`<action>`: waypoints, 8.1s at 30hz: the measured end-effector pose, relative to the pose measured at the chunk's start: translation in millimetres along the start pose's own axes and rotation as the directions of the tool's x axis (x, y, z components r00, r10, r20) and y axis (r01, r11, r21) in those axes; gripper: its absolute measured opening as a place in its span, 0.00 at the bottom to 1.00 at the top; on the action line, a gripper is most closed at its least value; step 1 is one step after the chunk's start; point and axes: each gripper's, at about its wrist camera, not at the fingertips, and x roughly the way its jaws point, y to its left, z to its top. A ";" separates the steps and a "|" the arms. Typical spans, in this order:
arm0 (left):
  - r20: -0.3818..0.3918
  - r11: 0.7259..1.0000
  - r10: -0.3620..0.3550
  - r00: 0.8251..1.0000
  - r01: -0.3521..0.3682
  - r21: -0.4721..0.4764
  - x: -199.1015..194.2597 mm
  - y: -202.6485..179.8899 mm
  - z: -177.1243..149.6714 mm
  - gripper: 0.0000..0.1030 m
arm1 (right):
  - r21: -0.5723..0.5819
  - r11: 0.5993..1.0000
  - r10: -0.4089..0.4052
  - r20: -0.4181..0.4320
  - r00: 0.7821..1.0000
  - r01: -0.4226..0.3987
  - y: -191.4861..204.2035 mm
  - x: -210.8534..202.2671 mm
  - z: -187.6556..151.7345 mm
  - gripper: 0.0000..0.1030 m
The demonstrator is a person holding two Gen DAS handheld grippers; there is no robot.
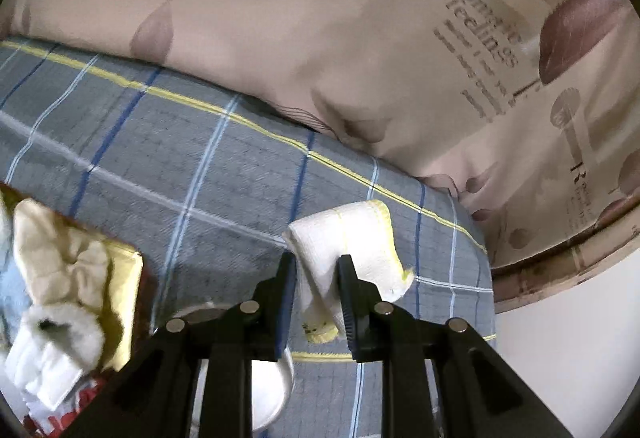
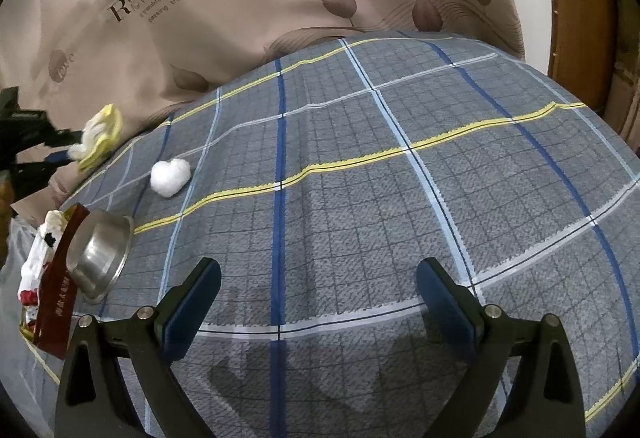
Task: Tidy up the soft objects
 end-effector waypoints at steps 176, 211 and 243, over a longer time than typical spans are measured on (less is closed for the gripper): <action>0.511 0.865 0.400 0.760 -0.498 0.064 -243.5 132.0 -263.2 0.59 | -0.536 0.820 0.372 0.236 0.898 -0.199 306.5 -144.2 -120.7 0.90; 0.610 0.815 0.397 0.685 -0.569 0.109 -244.5 101.1 -285.6 0.59 | -0.513 0.841 0.353 0.280 0.893 -0.172 280.8 -169.0 -125.8 0.94; 0.575 0.814 0.404 0.712 -0.567 0.130 -242.8 98.1 -284.0 0.59 | -0.497 0.853 0.334 0.290 0.897 -0.157 278.3 -172.3 -128.5 0.99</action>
